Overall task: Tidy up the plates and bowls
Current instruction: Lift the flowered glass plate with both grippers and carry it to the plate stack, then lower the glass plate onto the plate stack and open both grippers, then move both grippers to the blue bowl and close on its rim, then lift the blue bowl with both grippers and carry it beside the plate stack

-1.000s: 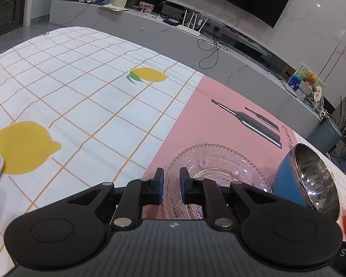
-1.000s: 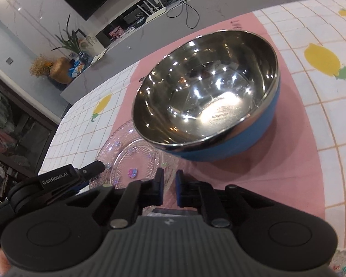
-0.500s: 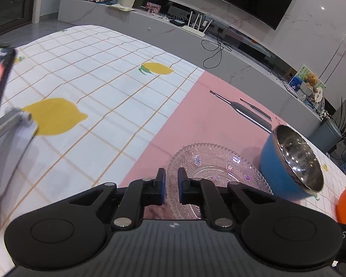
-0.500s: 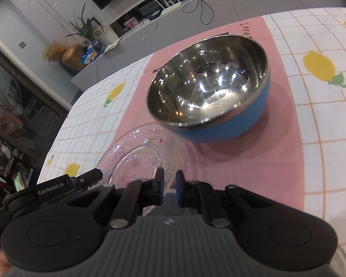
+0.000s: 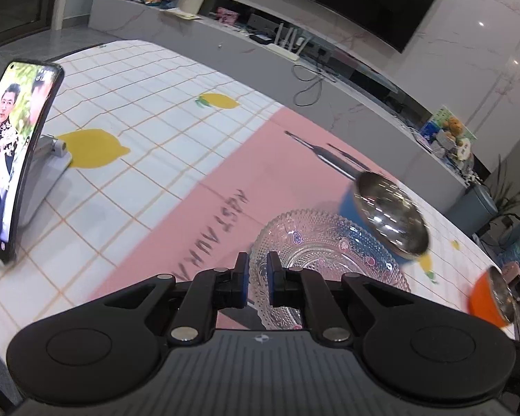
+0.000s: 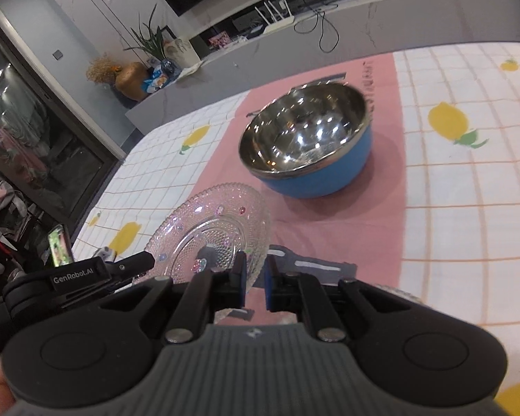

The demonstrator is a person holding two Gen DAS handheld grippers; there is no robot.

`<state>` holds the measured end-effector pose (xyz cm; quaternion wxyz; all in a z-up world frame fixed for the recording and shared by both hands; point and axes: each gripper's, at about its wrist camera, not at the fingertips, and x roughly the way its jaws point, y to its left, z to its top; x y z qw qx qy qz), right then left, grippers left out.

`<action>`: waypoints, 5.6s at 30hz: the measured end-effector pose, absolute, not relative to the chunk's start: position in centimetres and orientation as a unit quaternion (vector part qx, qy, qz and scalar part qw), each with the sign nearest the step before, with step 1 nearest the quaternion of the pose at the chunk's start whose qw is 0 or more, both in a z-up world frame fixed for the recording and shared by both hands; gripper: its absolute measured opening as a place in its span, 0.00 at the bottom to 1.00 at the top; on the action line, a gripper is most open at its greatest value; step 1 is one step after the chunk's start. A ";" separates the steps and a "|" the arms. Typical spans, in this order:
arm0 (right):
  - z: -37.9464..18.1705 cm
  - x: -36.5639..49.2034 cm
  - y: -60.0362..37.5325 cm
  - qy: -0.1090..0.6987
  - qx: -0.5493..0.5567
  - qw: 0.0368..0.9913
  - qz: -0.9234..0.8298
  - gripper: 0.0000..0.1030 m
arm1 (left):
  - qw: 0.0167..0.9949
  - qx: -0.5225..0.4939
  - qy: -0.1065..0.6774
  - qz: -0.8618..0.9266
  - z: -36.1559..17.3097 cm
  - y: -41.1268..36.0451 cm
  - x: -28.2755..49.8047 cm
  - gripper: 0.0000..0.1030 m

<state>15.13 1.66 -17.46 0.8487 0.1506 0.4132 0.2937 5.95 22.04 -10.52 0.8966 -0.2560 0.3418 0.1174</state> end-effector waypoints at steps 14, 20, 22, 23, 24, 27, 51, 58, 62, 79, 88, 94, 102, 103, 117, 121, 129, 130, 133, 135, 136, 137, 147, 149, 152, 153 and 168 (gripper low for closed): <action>-16.0 10.4 -8.5 0.385 0.178 0.869 0.255 0.07 | 0.909 -0.219 0.351 0.048 -8.8 13.8 4.6 0.10; -16.6 8.9 -11.1 0.384 0.186 0.871 0.244 0.07 | 0.907 -0.213 0.362 0.031 -9.6 12.3 4.0 0.10; -16.9 8.4 -11.6 0.386 0.185 0.870 0.243 0.07 | 0.906 -0.207 0.367 0.029 -9.9 11.9 3.7 0.10; -17.1 8.2 -11.7 0.387 0.183 0.870 0.244 0.07 | 0.905 -0.207 0.370 0.029 -10.1 11.8 3.5 0.10; -17.3 8.0 -11.8 0.389 0.183 0.869 0.245 0.07 | 0.904 -0.206 0.374 0.029 -10.2 11.8 3.4 0.10; -18.1 7.7 -11.9 0.399 0.181 0.865 0.244 0.07 | 0.901 -0.201 0.383 0.033 -10.6 11.6 2.9 0.10; -19.8 8.1 -9.0 0.428 0.097 0.871 0.221 0.07 | 0.896 -0.150 0.414 0.053 -12.4 10.9 3.3 0.08; -19.6 7.8 -8.0 0.425 0.057 0.877 0.215 0.08 | 0.898 -0.125 0.419 0.054 -12.3 10.5 3.4 0.08; -19.7 7.7 -8.2 0.425 0.059 0.877 0.215 0.09 | 0.896 -0.126 0.422 0.051 -12.3 10.6 3.4 0.08; -18.6 8.2 -9.2 0.416 0.079 0.886 0.189 0.42 | 0.910 -0.086 0.401 0.064 -10.5 10.8 3.9 0.31; -16.9 10.0 -9.0 0.404 0.096 0.891 0.183 0.42 | 0.918 -0.099 0.381 0.052 -8.5 11.8 6.1 0.31; -15.0 12.4 -7.5 0.386 0.102 0.897 0.189 0.42 | 0.925 -0.108 0.359 0.064 -6.5 13.2 9.2 0.31; -13.4 17.3 -4.4 0.394 0.112 0.893 0.185 0.42 | 0.912 -0.118 0.385 0.079 -6.5 14.3 14.2 0.31; -13.3 18.0 -4.0 0.399 0.118 0.891 0.184 0.42 | 0.910 -0.124 0.388 0.083 -6.7 14.6 14.8 0.31; -15.8 25.4 -0.4 0.450 0.156 0.868 0.138 0.38 | 0.894 -0.141 0.410 0.110 -9.1 16.7 20.9 0.31; -16.4 26.5 0.3 0.461 0.154 0.863 0.133 0.36 | 0.889 -0.130 0.425 0.113 -9.9 16.6 22.0 0.31; -17.1 27.9 1.1 0.475 0.143 0.860 0.120 0.20 | 0.882 -0.135 0.437 0.109 -10.5 16.9 23.1 0.21; -17.1 27.9 1.1 0.474 0.142 0.860 0.121 0.19 | 0.883 -0.137 0.437 0.105 -10.5 16.8 23.1 0.17; -17.0 27.8 1.4 0.473 0.141 0.861 0.125 0.14 | 0.883 -0.134 0.439 0.097 -10.4 16.5 23.1 0.05; -17.0 27.8 1.3 0.473 0.146 0.860 0.123 0.13 | 0.883 -0.123 0.441 0.101 -10.3 16.1 23.2 0.05; -17.0 27.8 1.3 0.474 0.152 0.859 0.121 0.13 | 0.885 -0.120 0.439 0.101 -10.2 15.9 23.1 0.05; -17.0 27.8 1.2 0.475 0.155 0.858 0.120 0.12 | 0.886 -0.118 0.438 0.099 -10.1 15.8 23.0 0.05; -15.0 25.8 0.0 0.469 0.162 0.859 0.126 0.10 | 0.887 -0.120 0.436 0.098 -7.2 14.9 20.8 0.05; -14.4 24.9 -0.6 0.468 0.162 0.859 0.128 0.10 | 0.886 -0.129 0.436 0.096 -6.6 14.7 19.9 0.05; -13.7 23.4 -1.7 0.469 0.166 0.857 0.133 0.10 | 0.888 -0.125 0.432 0.095 -5.5 13.8 18.2 0.05; -13.5 22.8 -2.1 0.469 0.166 0.857 0.136 0.09 | 0.889 -0.124 0.431 0.094 -5.1 13.4 17.6 0.05; -10.5 13.8 -10.6 0.433 0.180 0.873 0.130 0.08 | 0.903 -0.121 0.410 0.051 -2.3 6.4 10.9 0.06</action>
